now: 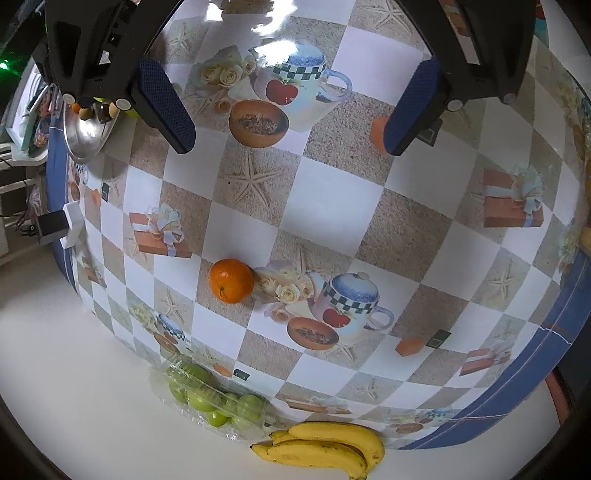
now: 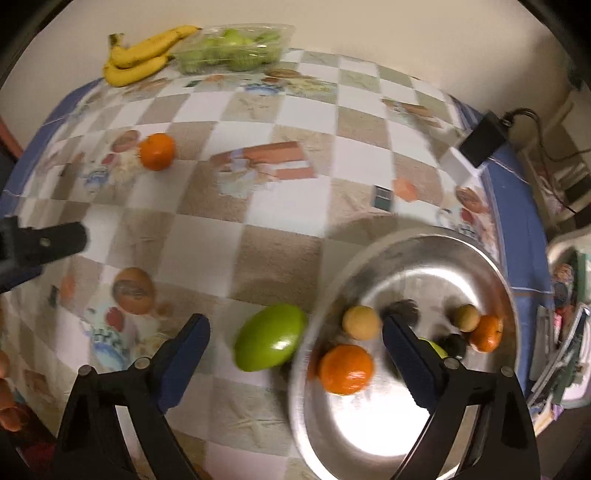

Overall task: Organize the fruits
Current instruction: 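Move both open tools back toward the remaining green fruit and orange, then close the right tool on the green mango-like fruit beside the bowl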

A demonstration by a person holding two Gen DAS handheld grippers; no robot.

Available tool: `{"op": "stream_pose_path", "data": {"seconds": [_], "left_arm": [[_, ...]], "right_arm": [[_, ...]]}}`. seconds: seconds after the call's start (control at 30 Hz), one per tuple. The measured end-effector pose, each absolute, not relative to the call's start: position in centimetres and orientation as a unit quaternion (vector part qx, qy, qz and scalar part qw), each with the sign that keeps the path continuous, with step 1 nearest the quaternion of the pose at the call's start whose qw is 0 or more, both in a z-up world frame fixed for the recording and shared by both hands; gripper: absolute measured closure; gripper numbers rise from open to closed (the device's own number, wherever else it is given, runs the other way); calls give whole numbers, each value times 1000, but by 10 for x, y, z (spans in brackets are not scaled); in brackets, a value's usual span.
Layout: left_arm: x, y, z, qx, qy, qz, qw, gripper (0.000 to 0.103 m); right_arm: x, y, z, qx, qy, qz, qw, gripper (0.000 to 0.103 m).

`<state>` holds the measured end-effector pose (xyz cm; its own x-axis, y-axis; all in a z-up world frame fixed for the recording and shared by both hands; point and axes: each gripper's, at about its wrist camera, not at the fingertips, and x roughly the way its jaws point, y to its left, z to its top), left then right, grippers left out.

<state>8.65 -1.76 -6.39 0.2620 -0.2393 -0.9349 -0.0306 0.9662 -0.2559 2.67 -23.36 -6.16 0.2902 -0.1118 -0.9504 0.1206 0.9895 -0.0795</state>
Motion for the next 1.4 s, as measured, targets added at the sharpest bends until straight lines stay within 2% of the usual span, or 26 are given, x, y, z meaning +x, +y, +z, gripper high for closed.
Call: {"op": "stream_pose_path", "data": {"seconds": [0.13, 0.63, 1.4], "left_arm": [[86, -18, -63, -113, 602, -70, 787, 0], [87, -20, -64, -114, 603, -66, 786, 0], [88, -13, -61, -136, 599, -60, 787, 0]], "right_arm": [[20, -248, -60, 29, 590, -80, 803, 8], [9, -268, -67, 19, 590, -123, 798, 8], [48, -228, -51, 11, 563, -76, 823, 8]]}}
